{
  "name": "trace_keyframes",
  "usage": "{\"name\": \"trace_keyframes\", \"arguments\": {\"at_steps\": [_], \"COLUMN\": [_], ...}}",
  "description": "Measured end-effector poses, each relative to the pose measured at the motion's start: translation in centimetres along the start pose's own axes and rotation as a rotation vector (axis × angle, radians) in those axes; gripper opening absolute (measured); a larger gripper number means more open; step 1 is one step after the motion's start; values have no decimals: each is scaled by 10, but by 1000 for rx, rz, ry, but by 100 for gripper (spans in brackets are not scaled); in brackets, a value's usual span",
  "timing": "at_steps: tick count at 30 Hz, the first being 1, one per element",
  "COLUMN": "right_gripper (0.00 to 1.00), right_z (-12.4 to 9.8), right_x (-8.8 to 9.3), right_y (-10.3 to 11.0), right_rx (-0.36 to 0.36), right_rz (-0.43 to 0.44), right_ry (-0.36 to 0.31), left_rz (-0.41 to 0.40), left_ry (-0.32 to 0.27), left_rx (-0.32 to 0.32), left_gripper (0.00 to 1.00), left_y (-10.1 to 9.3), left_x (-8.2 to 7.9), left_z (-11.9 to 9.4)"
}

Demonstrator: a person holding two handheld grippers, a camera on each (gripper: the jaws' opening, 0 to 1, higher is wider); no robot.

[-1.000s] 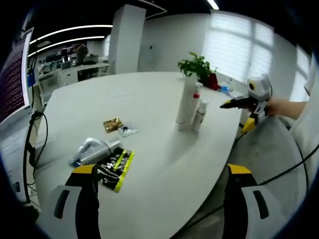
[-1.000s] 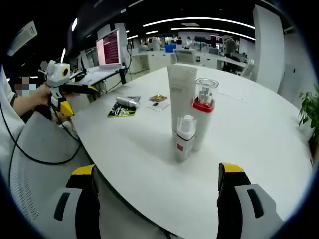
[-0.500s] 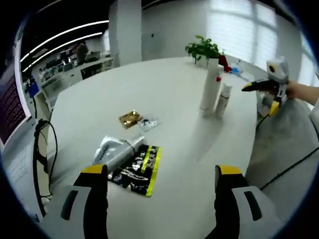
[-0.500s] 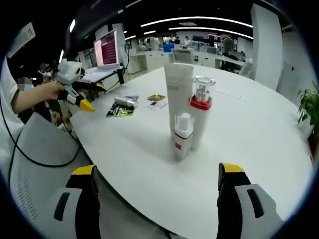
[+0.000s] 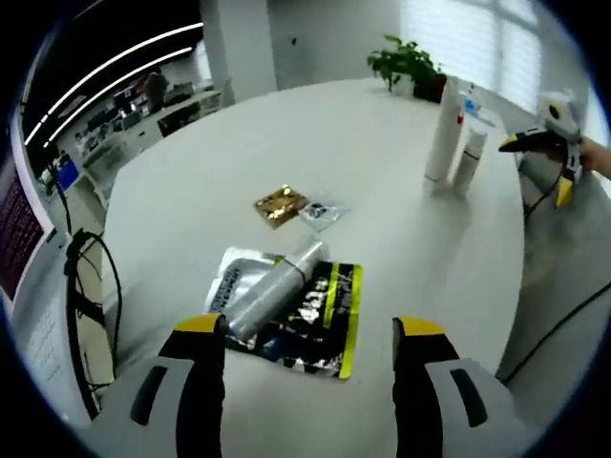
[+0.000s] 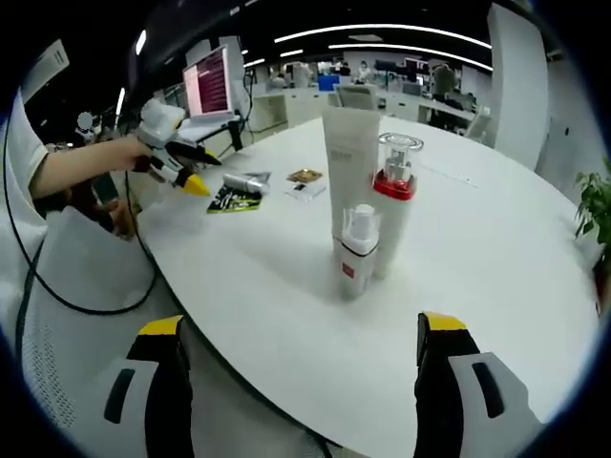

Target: Arrange the skincare products in the storage area until every visible bottle or jar stands upright without overlapping.

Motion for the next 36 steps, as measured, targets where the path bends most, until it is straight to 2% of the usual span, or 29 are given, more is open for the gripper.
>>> {"name": "trace_keyframes", "arguments": {"at_steps": [3,7,10,15,18,22,27,29,31,33,34,36], "right_gripper": [98,98,98,98,97,97,97,97,97,97,97,97], "right_z": [1,2,3,3,3,3,3,3,3,4,4,4], "right_x": [2,4,5,5,6,6,6,5,5,4,4,4], "right_y": [1,1,0,0,-1,-1,-2,-2,-2,0,1,2], "right_rx": [-7,-11,-10,-9,-7,-3,1,1,0,-4,-6,-9], "right_rz": [-2,4,4,5,7,11,11,9,6,1,-2,-13], "right_ry": [10,23,27,34,36,34,32,32,31,33,34,37], "left_rz": [33,29,37,113,154,193,225,233,251,265,279,279], "left_ry": [17,15,28,62,88,124,165,152,165,166,143,169], "left_rx": [-2,9,21,47,33,41,34,33,16,28,18,18], "left_gripper": [60,54,53,46,45,44,40,39,31,26,27,26], "left_y": [8,14,19,17,23,20,23,24,26,23,23,24], "left_x": [-3,-10,-13,-16,-15,-11,-8,-11,-10,-9,-12,-11], "left_z": [6,18,28,42,51,59,60,61,62,66,69,70]}}
Point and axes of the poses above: the point that each gripper's makers call its tool centre point, and the gripper's own axes: z roughly forward along the fingers, y roughly to its left, x roughly out of its underside, the point moved 3 cm from there along -z, roughly backward along the fingers, and after that the axes turned 4 degrees about y, right-handed, at the moved point
